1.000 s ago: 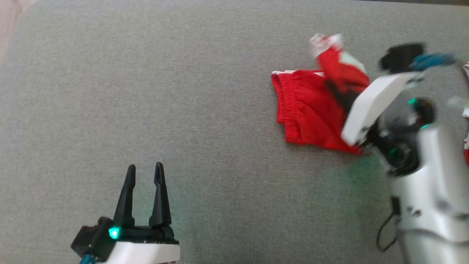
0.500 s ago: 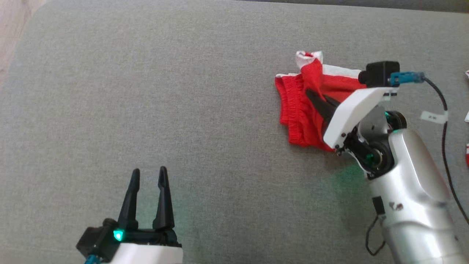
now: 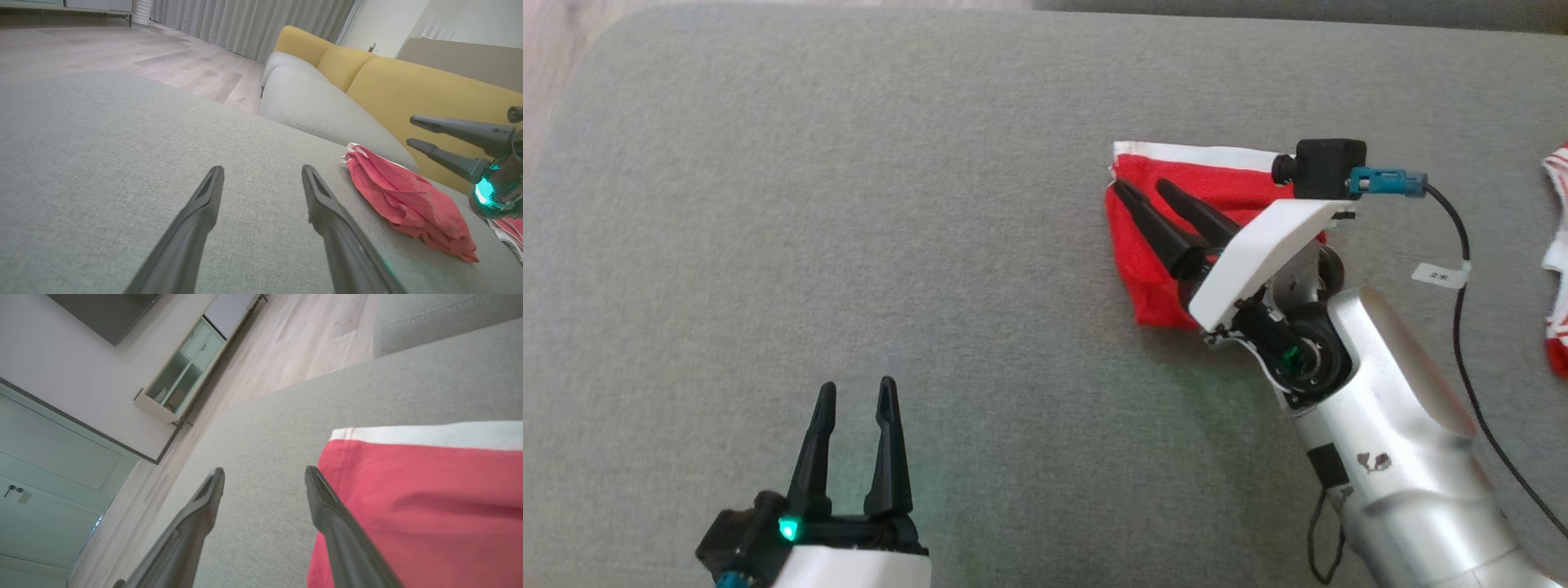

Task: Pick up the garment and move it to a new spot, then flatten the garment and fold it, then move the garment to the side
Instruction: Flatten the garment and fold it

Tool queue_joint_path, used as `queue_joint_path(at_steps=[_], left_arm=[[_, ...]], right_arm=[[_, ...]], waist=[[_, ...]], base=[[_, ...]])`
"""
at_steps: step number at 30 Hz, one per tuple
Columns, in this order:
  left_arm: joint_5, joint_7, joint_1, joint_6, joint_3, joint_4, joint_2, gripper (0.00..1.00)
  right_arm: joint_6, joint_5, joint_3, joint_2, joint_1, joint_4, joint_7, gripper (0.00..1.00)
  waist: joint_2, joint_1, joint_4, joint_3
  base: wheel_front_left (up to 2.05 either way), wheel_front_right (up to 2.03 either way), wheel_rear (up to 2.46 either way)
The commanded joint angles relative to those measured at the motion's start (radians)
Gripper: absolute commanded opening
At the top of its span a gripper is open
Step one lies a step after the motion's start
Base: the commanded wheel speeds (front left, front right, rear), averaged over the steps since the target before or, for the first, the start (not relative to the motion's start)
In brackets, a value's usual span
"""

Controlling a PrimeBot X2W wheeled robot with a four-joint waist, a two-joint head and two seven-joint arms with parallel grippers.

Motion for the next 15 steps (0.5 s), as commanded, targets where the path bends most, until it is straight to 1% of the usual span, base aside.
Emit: queue_joint_path(at_steps=[1,2,3,6,9,12,15], left_arm=[[-0.006,-0.006,-0.006,0.006,0.034,-0.029,-0.001,1.00],[-0.005,-0.006,-0.004,0.006,0.036,-0.030,-0.001,1.00],[-0.003,-0.006,0.003,0.009,0.043,-0.032,-0.001,1.00],[0.002,-0.006,0.016,0.010,0.058,-0.034,-0.001,1.00],[0.009,-0.006,0.033,0.008,0.077,-0.035,-0.001,1.00],[0.017,-0.006,0.053,0.005,0.094,-0.037,-0.001,1.00],[0.025,-0.006,0.073,0.001,0.109,-0.041,-0.001,1.00]], right_arm=[[0.007,0.015,0.025,0.013,-0.022,-0.057,-0.023,1.00],[0.007,0.018,0.035,0.013,-0.016,-0.078,-0.041,1.00],[0.007,-0.026,0.043,0.013,0.002,-0.121,-0.080,1.00],[0.007,-0.209,0.023,0.013,0.046,-0.193,-0.137,1.00],[0.007,-0.397,-0.036,-0.005,0.123,-0.273,-0.193,1.00],[0.007,-0.496,-0.117,-0.016,0.227,-0.339,-0.238,1.00],[0.007,-0.566,-0.180,-0.054,0.322,-0.391,-0.301,1.00]], waist=[[0.0000,-0.0001,-0.011,-0.008],[0.0000,-0.0001,-0.018,-0.012],[0.0000,-0.0001,-0.034,-0.025],[0.0000,-0.0001,-0.060,-0.052],[0.0000,-0.0001,-0.081,-0.085],[0.0000,-0.0001,-0.097,-0.121],[0.0000,-0.0001,-0.106,-0.151]], base=[[0.00,0.00,0.00],[0.00,0.00,0.00],[0.00,0.00,0.00],[0.00,0.00,0.00],[0.00,0.00,0.00],[0.00,0.00,0.00],[0.00,0.00,0.00]])
